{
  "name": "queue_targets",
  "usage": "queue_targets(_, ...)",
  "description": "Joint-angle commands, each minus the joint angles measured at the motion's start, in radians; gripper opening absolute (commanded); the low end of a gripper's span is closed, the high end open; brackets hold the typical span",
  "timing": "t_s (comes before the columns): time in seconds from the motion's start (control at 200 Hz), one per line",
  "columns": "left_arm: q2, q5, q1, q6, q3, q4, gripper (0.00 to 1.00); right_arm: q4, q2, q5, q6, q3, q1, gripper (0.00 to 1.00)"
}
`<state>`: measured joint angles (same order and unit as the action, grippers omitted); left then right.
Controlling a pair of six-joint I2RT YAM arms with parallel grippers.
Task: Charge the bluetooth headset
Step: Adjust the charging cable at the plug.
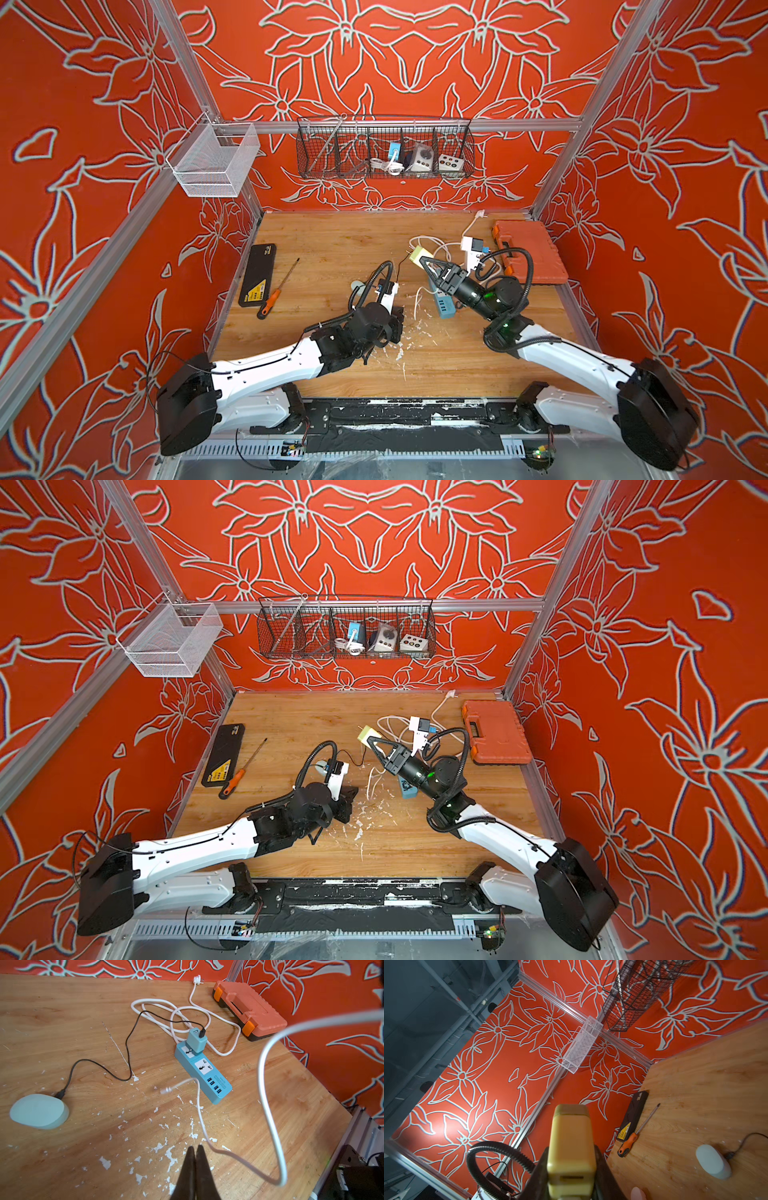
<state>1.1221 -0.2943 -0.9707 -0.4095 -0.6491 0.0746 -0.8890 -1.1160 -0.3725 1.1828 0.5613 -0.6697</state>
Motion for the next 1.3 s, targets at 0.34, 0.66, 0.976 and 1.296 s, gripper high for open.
queue_targets(0.34, -0.051, 0.183, -0.039, 0.055, 0.048, 0.131, 0.66, 0.363, 0.159, 0.084, -0.105, 0.028, 0.039, 0.14)
queue_targets(0.66, 0.094, 0.117, -0.109, 0.169, -0.001, 0.290, 0.72, 0.327, 0.159, 0.081, -0.068, 0.031, 0.039, 0.14)
queue_targets(0.976, 0.306, -0.018, -0.114, 0.181, -0.156, 0.251, 0.39, 0.324, 0.187, 0.095, -0.055, 0.032, 0.039, 0.15)
queue_targets(1.296, 0.182, -0.008, -0.114, 0.197, -0.144, 0.046, 0.00, 0.775, 0.259, 0.224, -0.222, 0.133, 0.055, 0.15)
